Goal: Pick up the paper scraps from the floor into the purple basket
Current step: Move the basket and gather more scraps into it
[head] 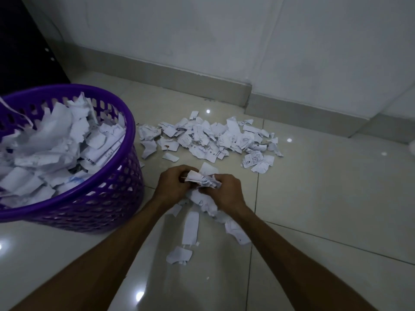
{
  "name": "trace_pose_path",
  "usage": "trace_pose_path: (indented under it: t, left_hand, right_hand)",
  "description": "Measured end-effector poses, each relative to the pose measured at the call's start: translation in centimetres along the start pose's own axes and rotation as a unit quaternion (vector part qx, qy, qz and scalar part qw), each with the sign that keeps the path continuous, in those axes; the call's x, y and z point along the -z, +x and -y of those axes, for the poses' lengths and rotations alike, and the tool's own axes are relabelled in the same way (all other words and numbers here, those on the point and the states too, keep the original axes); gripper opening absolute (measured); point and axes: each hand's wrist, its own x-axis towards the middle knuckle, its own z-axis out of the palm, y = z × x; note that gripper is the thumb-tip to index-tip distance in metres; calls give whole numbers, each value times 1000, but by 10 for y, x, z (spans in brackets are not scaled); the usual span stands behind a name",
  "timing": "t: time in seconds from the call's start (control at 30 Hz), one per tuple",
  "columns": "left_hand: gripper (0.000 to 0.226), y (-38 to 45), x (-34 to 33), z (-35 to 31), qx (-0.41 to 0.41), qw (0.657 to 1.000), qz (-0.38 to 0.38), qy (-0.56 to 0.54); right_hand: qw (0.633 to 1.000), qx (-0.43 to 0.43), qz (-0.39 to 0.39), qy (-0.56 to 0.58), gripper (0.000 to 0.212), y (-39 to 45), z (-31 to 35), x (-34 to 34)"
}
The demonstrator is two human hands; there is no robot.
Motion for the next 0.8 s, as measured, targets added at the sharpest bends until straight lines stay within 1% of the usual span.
trace_pose_path:
  t: [0.03,0.1,0.2,0.27,0.37,0.47,0.53,0.6,0.63,0.7,0.8]
  left_hand:
    - [34,-1,-1,-8,-12,1000,-8,-6]
    - [36,0,-1,-27,-32,999,-24,-22]
    - [37,6,7,-57,-63,997,-33,-39]
    - [37,8,20,-78,-68,995,-30,-70]
    - [37,7,47,-112,-82,990,-27,-107]
    - [35,0,78,-137,-92,985,-44,-139]
    - [35,-3,96,-148,-97,983,-61,-147]
    - [35,-13,120,-157,-104,980,-79,-151]
    - [35,-18,131,-161,-107,978,-88,-158]
    - [33,-30,157,-162,-113,973,-104,-170]
    - [33,-41,189,-155,-105,973,-130,-161]
  right_hand:
    - [1000,-19,3,17,14,1,5,10]
    - [997,-56,-2,44,19,7,15,29]
    - [994,-70,-12,88,24,10,38,59]
    - [990,-77,6,121,22,11,58,79]
    - [987,-64,38,144,24,14,92,107]
    - [986,-42,64,149,29,18,130,124]
    - [986,-33,77,142,28,21,154,130]
    - [985,-12,91,144,33,23,180,127]
    - [984,-6,96,148,32,24,192,124]
    - [980,3,116,162,25,24,217,111]
    - [974,22,135,182,25,26,247,88]
